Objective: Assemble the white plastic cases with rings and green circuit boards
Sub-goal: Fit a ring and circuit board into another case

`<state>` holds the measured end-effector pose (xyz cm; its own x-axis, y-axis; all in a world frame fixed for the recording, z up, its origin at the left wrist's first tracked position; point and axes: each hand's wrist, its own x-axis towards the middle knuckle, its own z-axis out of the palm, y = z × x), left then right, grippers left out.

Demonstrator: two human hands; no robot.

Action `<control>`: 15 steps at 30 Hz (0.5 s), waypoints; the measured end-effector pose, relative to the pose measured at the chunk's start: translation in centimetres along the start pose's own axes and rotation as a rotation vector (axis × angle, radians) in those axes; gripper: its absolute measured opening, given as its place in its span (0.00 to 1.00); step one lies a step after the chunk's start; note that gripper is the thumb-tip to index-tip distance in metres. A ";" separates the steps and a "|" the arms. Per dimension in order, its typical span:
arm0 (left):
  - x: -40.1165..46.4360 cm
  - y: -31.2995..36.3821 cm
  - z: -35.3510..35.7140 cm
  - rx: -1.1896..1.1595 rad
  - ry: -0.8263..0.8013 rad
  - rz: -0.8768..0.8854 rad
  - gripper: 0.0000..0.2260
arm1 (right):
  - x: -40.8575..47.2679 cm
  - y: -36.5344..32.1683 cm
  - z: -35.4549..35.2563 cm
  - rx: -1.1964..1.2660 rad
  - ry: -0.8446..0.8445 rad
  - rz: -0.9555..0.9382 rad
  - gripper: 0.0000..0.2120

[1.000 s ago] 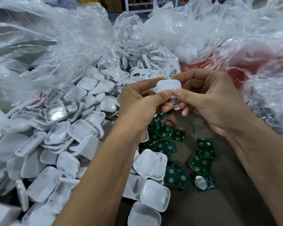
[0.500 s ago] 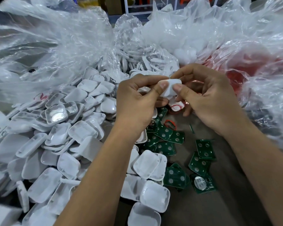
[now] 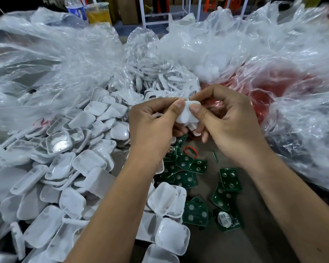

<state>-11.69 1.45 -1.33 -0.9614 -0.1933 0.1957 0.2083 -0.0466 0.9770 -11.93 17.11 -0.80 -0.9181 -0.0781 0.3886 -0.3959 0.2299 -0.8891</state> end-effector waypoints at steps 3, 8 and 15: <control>0.1 0.3 -0.1 -0.048 0.007 -0.074 0.06 | -0.1 0.0 -0.3 -0.194 -0.105 -0.143 0.17; 0.2 0.8 -0.8 -0.214 -0.053 -0.279 0.09 | 0.1 0.2 -0.7 -0.268 -0.089 -0.318 0.13; -0.1 0.7 0.0 -0.273 -0.143 -0.215 0.04 | 0.2 0.0 -0.1 0.346 0.080 0.123 0.11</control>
<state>-11.41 1.42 -0.71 -0.9998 -0.0129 0.0169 0.0203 -0.3350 0.9420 -12.10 17.19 -0.66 -0.9601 0.0089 0.2797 -0.2789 -0.1097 -0.9540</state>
